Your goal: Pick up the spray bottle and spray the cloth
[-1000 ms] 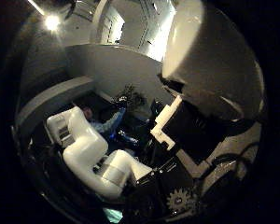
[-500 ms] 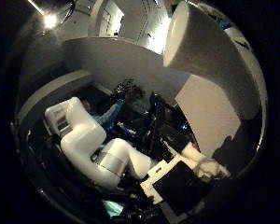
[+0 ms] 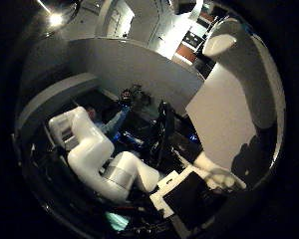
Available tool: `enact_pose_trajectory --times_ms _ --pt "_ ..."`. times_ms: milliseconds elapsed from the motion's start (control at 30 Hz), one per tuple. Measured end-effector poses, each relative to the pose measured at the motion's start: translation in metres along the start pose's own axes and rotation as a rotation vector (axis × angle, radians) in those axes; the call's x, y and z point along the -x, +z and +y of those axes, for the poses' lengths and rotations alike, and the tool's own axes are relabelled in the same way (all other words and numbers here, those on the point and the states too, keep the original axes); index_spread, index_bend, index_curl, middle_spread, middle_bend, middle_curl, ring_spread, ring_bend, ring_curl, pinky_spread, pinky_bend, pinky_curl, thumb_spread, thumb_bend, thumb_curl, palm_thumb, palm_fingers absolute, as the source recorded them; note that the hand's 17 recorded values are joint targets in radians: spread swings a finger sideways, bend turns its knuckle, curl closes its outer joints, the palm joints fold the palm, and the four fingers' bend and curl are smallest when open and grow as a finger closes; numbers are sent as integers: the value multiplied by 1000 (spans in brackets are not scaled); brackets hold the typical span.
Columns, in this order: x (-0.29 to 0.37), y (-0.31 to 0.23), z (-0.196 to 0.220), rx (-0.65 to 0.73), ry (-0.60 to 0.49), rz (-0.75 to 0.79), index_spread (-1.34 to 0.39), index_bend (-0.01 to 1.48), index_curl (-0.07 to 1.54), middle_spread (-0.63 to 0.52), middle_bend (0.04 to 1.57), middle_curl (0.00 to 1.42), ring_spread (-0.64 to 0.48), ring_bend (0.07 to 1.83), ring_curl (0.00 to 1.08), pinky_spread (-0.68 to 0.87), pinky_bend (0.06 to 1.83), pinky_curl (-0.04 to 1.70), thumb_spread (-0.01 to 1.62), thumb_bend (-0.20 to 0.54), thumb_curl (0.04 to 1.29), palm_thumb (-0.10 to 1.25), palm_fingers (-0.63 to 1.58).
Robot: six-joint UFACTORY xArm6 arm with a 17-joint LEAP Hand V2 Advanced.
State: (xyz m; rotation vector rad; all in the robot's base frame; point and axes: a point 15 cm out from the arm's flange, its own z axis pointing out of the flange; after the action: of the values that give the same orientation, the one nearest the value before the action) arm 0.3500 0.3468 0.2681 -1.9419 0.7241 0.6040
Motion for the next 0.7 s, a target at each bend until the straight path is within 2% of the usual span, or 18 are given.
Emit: enact_pose_trajectory --times_ms 333,700 --pt "0 -41 -4 60 -8 108 -360 149 262 32 222 342 98 500 240 312 575 313 955 -29 377 732 16" --pt "-5 -143 -18 11 -3 320 -193 149 253 103 214 336 109 408 235 263 483 294 969 -30 366 686 -3"
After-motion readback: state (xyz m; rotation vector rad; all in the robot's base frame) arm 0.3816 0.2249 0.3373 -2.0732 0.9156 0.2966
